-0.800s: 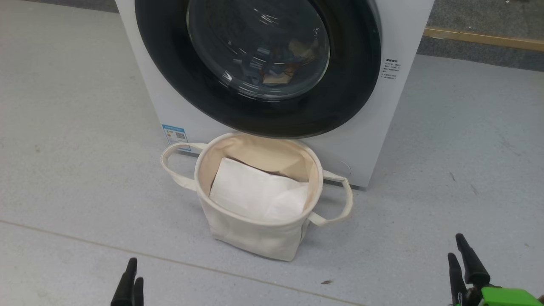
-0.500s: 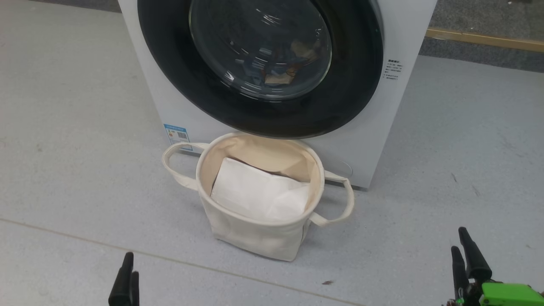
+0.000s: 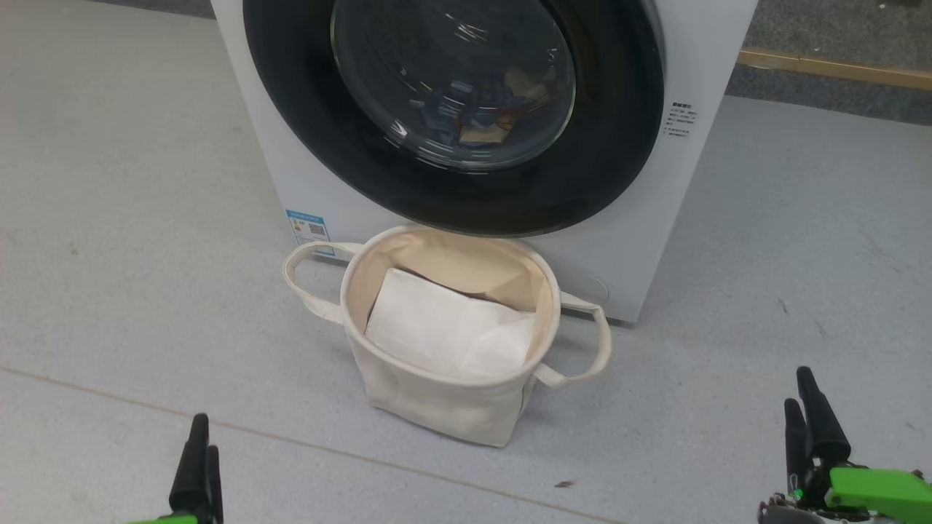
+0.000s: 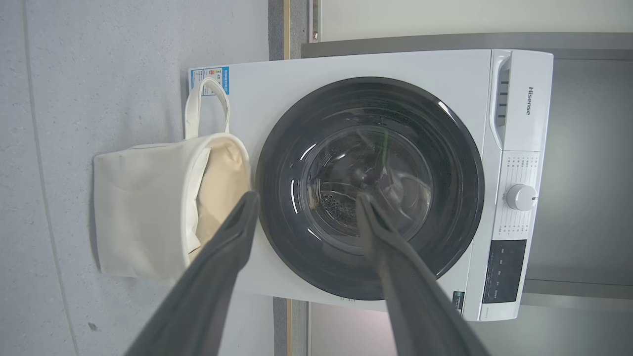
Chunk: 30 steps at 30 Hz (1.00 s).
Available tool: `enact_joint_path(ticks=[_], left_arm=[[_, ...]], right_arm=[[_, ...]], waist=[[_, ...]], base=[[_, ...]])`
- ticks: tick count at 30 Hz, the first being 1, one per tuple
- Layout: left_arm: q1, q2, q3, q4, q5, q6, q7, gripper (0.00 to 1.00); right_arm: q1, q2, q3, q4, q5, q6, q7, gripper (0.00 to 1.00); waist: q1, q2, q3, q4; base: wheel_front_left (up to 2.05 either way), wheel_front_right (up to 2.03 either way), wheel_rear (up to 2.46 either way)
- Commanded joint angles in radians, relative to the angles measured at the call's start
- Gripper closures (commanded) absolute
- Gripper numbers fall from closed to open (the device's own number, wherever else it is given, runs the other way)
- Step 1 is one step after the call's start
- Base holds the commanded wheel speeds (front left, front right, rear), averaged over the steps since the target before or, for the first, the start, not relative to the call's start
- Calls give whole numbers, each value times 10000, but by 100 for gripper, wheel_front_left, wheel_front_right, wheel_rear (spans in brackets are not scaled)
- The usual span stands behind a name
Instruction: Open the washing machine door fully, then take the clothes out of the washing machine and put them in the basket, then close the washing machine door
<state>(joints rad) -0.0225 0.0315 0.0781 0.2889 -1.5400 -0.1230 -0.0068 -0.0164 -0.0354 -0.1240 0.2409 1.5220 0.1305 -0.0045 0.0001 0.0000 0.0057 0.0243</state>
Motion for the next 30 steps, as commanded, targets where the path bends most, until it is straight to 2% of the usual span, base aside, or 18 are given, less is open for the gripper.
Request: enact_joint_path(ticks=[1,30], left_arm=[[-432,86,142,-426,104,-27,-123,0],[-609,121,-597,-765,85,-45,-970,0]], right_arm=[[-441,-65,94,-451,-169,2,-143,0],[-448,-94,878,-1242,-235,2,-992,0]], waist=[[-1,0,1,8],[-1,0,62,145]], base=[[0,0,0],[0,0,0]])
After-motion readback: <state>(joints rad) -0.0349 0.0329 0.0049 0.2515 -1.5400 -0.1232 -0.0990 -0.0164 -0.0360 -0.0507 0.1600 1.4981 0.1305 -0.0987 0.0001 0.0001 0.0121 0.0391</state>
